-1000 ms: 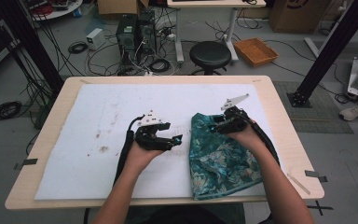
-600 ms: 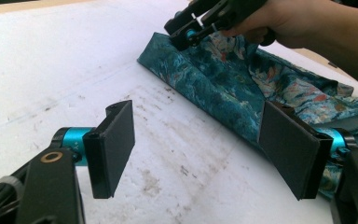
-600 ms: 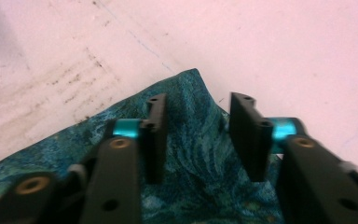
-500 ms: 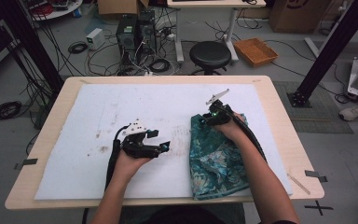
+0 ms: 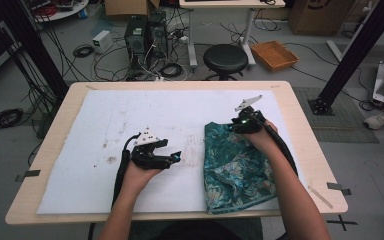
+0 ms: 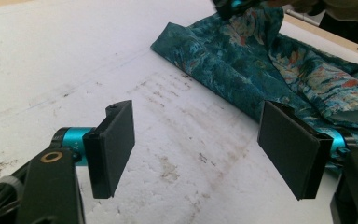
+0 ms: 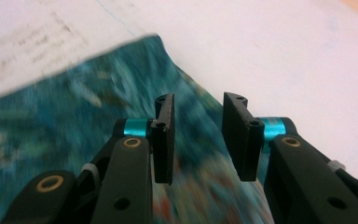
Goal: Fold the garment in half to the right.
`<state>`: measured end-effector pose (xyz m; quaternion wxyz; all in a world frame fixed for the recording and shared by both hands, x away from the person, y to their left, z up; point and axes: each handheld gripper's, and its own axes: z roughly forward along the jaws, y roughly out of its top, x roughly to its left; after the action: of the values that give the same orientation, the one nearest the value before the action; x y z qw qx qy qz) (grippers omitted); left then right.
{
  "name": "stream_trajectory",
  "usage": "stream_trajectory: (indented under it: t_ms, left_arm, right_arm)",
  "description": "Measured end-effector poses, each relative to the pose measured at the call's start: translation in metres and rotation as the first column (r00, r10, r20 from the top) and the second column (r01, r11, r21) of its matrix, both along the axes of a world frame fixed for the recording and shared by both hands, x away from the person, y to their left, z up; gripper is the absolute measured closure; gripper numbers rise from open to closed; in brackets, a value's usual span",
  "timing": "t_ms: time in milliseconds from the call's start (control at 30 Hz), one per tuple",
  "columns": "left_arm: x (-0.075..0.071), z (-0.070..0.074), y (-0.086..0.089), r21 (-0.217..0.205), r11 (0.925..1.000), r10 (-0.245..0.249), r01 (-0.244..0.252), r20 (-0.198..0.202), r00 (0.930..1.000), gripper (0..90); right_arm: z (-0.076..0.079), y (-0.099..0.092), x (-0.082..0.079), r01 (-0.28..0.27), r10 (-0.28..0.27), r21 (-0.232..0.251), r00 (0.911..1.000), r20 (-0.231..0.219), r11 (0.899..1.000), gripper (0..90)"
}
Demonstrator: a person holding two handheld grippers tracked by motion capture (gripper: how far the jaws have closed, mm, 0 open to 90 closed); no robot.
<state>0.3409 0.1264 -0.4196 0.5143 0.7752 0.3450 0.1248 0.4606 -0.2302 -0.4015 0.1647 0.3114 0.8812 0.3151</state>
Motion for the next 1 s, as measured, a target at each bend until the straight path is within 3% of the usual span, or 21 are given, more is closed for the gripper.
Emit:
stream_trajectory:
  t_ms: [133,233,367,433,533,633,700,833,933,1000]
  left_arm:
    - [-0.001,0.001,0.000,-0.002,1.0000,0.002,-0.002,0.002,1.0000,27.4]
    - [0.000,0.000,0.000,-0.001,1.0000,0.004,-0.004,0.004,1.0000,27.4]
    - [0.000,0.000,0.000,0.001,1.0000,0.002,-0.002,0.001,1.0000,27.4]
    - [0.000,0.000,0.000,-0.001,1.0000,0.005,-0.005,-0.002,1.0000,27.4]
    - [0.000,0.000,0.001,-0.001,1.0000,0.005,-0.005,-0.001,1.0000,27.4]
    - [0.000,0.000,0.001,-0.001,1.0000,0.007,-0.007,-0.001,1.0000,27.4]
    - [0.000,0.000,0.000,-0.002,1.0000,0.004,-0.004,-0.002,1.0000,27.4]
    - [-0.001,0.000,-0.001,-0.010,1.0000,0.001,-0.001,0.001,1.0000,27.4]
    - [-0.002,0.001,0.000,-0.007,1.0000,0.000,0.001,0.005,1.0000,27.4]
    - [-0.001,0.000,0.001,-0.008,1.0000,-0.001,0.001,0.005,1.0000,27.4]
  right_arm:
    - [0.000,-0.033,-0.011,0.071,-0.071,0.003,0.9972,0.024,0.997,61.6]
    - [-0.003,-0.064,-0.011,0.185,-0.185,0.010,0.9825,0.021,0.983,58.7]
    - [-0.012,-0.085,-0.006,0.249,-0.249,-0.001,0.9682,-0.020,0.968,54.7]
    - [-0.019,-0.090,-0.004,0.254,-0.253,0.005,0.9649,-0.071,0.967,54.2]
    - [-0.022,-0.093,-0.006,0.218,-0.215,0.023,0.9701,-0.113,0.976,67.8]
    - [-0.017,-0.093,-0.008,0.204,-0.201,0.031,0.9751,-0.094,0.978,79.3]
    - [-0.004,-0.092,-0.011,0.191,-0.190,0.052,0.9815,-0.023,0.980,84.6]
    - [0.008,-0.084,-0.004,0.190,-0.191,0.026,0.9807,0.044,0.982,84.4]
    - [0.001,-0.082,0.007,0.204,-0.204,0.002,0.9789,0.019,0.979,82.7]
    - [-0.007,-0.083,0.011,0.219,-0.219,-0.020,0.9756,-0.012,0.975,74.6]
